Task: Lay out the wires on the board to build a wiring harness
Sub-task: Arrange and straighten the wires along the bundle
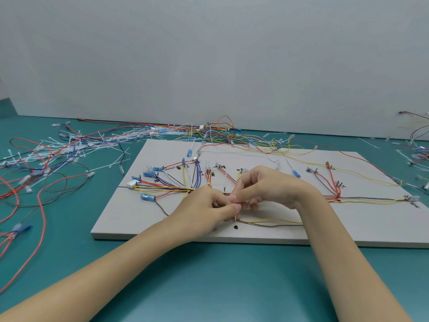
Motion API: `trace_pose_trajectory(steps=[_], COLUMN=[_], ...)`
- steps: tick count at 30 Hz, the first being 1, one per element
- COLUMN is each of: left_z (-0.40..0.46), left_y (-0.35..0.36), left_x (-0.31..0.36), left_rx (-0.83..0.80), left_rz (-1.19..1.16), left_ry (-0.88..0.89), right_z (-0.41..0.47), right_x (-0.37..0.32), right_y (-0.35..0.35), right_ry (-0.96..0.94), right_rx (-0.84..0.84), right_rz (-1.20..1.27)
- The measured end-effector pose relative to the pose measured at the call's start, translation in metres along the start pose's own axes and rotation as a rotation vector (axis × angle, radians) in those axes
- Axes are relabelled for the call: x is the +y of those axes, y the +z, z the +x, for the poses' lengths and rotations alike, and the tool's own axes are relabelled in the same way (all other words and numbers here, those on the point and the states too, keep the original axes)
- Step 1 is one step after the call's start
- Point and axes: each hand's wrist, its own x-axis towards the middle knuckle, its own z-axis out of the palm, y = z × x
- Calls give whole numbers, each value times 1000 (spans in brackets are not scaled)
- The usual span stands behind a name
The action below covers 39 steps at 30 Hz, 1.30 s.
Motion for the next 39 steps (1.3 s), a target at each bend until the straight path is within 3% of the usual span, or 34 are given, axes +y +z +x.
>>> trace_pose_trajectory(steps=[39], left_z=[2], left_y=[2], left_x=[-4], left_rx=[73], left_rz=[38], left_ry=[65], right_z=[0], right_x=[3], right_y=[-2], right_ry=[19], right_rx=[-66], right_rz=[107])
